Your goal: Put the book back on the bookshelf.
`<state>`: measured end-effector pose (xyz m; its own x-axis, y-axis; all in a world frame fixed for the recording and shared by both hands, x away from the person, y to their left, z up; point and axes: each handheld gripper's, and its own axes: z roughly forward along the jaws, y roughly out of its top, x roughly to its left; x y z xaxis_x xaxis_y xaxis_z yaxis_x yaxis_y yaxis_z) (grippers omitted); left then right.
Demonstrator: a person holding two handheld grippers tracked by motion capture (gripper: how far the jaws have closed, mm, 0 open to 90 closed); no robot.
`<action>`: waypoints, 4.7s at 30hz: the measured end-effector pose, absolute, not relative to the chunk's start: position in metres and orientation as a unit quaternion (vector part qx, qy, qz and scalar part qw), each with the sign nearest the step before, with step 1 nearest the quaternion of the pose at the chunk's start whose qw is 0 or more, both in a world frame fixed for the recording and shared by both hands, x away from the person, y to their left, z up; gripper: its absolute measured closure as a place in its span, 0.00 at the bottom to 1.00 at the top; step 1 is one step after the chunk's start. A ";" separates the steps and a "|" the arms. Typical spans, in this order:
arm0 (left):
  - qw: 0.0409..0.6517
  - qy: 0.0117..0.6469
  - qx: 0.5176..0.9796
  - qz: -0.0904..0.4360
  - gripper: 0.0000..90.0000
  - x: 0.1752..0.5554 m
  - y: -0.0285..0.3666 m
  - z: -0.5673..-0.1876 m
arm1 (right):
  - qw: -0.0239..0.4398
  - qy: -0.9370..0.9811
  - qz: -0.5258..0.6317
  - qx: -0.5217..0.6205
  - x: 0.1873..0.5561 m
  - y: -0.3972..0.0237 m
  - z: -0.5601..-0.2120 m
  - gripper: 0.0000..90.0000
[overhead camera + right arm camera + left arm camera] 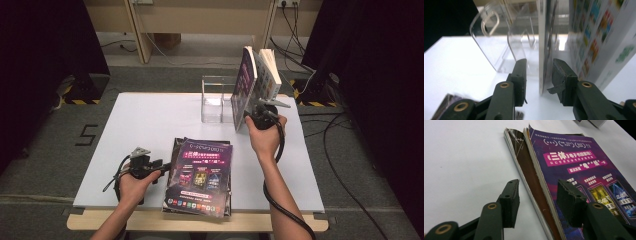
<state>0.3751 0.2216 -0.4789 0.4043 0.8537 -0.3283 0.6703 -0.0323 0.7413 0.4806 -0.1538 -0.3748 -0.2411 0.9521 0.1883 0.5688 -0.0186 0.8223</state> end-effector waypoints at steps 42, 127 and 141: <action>0.430 0.545 0.716 0.075 0.66 0.382 0.207 -0.488 | 0.056 0.728 0.346 0.589 0.471 -0.121 -0.471 0.68; 0.416 0.519 0.743 0.071 0.72 0.377 0.182 -0.489 | 0.020 0.713 0.350 0.607 0.491 -0.128 -0.476 0.62; 0.413 0.522 0.742 0.074 0.74 0.376 0.180 -0.489 | 0.018 0.700 0.345 0.624 0.490 -0.126 -0.475 0.65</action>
<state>0.3763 0.1805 -0.4888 0.4439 0.8364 -0.3216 0.7141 -0.1133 0.6909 0.4898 -0.1261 -0.4749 -0.2194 0.8876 0.4051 0.8622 -0.0180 0.5063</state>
